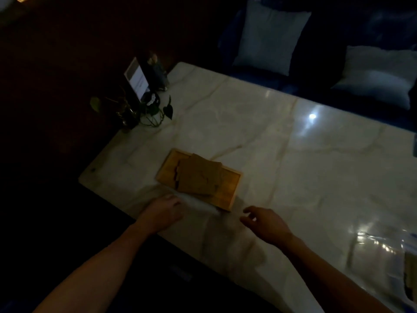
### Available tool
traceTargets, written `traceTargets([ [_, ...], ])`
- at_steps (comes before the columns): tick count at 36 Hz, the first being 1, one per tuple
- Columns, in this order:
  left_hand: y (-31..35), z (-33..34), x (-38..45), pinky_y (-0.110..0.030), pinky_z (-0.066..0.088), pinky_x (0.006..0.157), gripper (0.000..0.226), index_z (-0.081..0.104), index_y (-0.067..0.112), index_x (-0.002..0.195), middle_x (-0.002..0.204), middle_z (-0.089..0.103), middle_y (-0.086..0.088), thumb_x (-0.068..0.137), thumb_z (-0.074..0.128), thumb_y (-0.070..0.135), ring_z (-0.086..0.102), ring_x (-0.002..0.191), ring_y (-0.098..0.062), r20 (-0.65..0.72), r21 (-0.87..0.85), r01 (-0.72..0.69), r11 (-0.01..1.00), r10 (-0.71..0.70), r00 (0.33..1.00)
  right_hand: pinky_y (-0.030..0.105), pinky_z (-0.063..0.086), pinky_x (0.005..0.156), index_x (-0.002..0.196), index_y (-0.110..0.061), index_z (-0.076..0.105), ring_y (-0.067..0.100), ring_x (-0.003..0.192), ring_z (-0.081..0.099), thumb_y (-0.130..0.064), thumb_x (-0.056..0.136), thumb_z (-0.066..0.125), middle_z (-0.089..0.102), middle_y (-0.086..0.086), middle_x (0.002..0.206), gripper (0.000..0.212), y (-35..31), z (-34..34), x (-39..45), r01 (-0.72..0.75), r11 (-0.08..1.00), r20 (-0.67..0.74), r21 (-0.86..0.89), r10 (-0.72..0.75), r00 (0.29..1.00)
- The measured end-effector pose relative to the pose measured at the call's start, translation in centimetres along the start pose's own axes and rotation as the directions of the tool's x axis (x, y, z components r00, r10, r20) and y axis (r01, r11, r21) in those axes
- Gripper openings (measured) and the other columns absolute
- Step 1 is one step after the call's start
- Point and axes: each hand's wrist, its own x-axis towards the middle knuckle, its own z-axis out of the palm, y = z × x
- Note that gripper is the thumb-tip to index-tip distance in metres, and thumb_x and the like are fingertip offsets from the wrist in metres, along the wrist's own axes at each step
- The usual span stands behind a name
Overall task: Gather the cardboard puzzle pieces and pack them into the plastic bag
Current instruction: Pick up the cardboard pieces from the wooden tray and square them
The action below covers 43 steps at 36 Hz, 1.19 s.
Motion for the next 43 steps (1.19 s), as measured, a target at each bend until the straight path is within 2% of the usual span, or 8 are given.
traceTargets([
  [2,-0.6,-1.0,1.0,-0.024,0.054,0.06,0.028,0.072,0.016,0.081,0.084,0.071,-0.006,0.079,0.049,0.033,0.066,0.079,-0.021,-0.042,-0.007,-0.045,0.999,0.044,0.998,0.029,0.048,0.088,0.134,-0.023,0.055,0.016,0.11,0.063,-0.055,0.095,0.048,0.067,0.001,0.124,0.051,-1.3,-0.5,1.2,0.013,0.999,-0.022,0.031,-0.013,1.0],
  [6,-2.8,-2.4,3.8,-0.032,0.047,0.089,0.042,0.061,0.025,0.112,0.122,0.057,-0.002,0.084,0.055,0.056,0.055,0.109,-0.023,-0.121,-0.079,0.253,0.964,-0.262,0.958,0.029,0.045,0.089,0.139,-0.017,0.051,0.022,0.116,0.061,-0.049,0.097,0.049,0.063,0.006,0.13,0.054,-3.8,-1.4,3.4,0.011,0.991,-0.074,0.131,-0.001,0.997],
  [13,-3.3,-3.6,8.4,-0.039,0.045,0.097,0.067,0.045,0.017,0.137,0.143,0.041,-0.014,0.084,0.057,0.057,0.049,0.122,-0.031,-0.064,-0.216,0.381,0.899,-0.402,0.913,0.028,0.037,0.083,0.136,-0.015,0.053,0.029,0.114,0.058,-0.038,0.096,0.056,0.064,0.013,0.125,0.046,-6.5,-1.9,6.2,0.01,0.939,-0.126,0.345,0.036,0.991],
  [19,-2.8,-3.5,10.5,-0.046,0.037,0.109,0.081,0.03,0.021,0.148,0.155,0.023,-0.014,0.082,0.063,0.054,0.033,0.138,-0.034,0.008,-0.244,0.377,0.893,-0.387,0.922,0.034,0.047,0.086,0.128,-0.019,0.061,0.028,0.109,0.063,-0.031,0.092,0.063,0.068,0.008,0.121,0.037,-8.2,-2.0,8.0,-0.015,0.878,-0.104,0.479,0.073,0.992],
  [25,-1.9,-2.7,11.8,-0.041,0.032,0.113,0.084,0.03,0.011,0.148,0.157,0.022,-0.015,0.082,0.071,0.041,0.03,0.141,-0.032,0.017,-0.363,0.416,0.834,-0.44,0.898,0.04,0.054,0.089,0.126,-0.011,0.063,0.029,0.104,0.065,-0.025,0.09,0.067,0.068,0.013,0.12,0.038,-9.1,-1.1,10.0,-0.15,0.686,-0.01,0.712,0.223,0.975],
  [33,-1.2,-1.6,13.5,-0.047,0.031,0.113,0.088,0.027,0.011,0.149,0.156,0.027,-0.016,0.079,0.076,0.028,0.027,0.143,-0.032,0.064,-0.509,0.467,0.723,-0.51,0.858,0.026,0.054,0.052,0.115,-0.006,0.066,0.014,0.071,0.066,-0.009,0.089,0.067,0.07,0.005,0.093,0.026,-10.0,-0.9,11.4,-0.25,0.296,0.158,0.922,0.303,0.94],
  [37,-0.9,-1.4,14.3,-0.046,0.042,0.104,0.082,0.035,0.01,0.144,0.144,0.044,-0.018,0.075,0.08,0.016,0.045,0.13,-0.033,0.09,-0.592,0.478,0.649,-0.537,0.839,0.017,0.048,0.041,0.118,-0.002,0.065,0.011,0.067,0.064,-0.005,0.091,0.063,0.067,0.002,0.086,0.027,-9.8,-1.0,11.6,-0.274,0.253,0.198,0.928,0.288,0.937],
  [43,-1.3,-1.8,14.8,-0.044,0.045,0.1,0.084,0.042,0.006,0.135,0.138,0.049,-0.017,0.065,0.087,0.017,0.049,0.124,-0.033,0.151,-0.585,0.544,0.601,-0.578,0.802,0.038,0.057,0.073,0.122,0.002,0.064,0.029,0.094,0.068,0.001,0.092,0.059,0.067,0.017,0.116,0.031,-9.2,-0.8,11.9,-0.275,0.179,0.219,0.944,0.282,0.934],
])
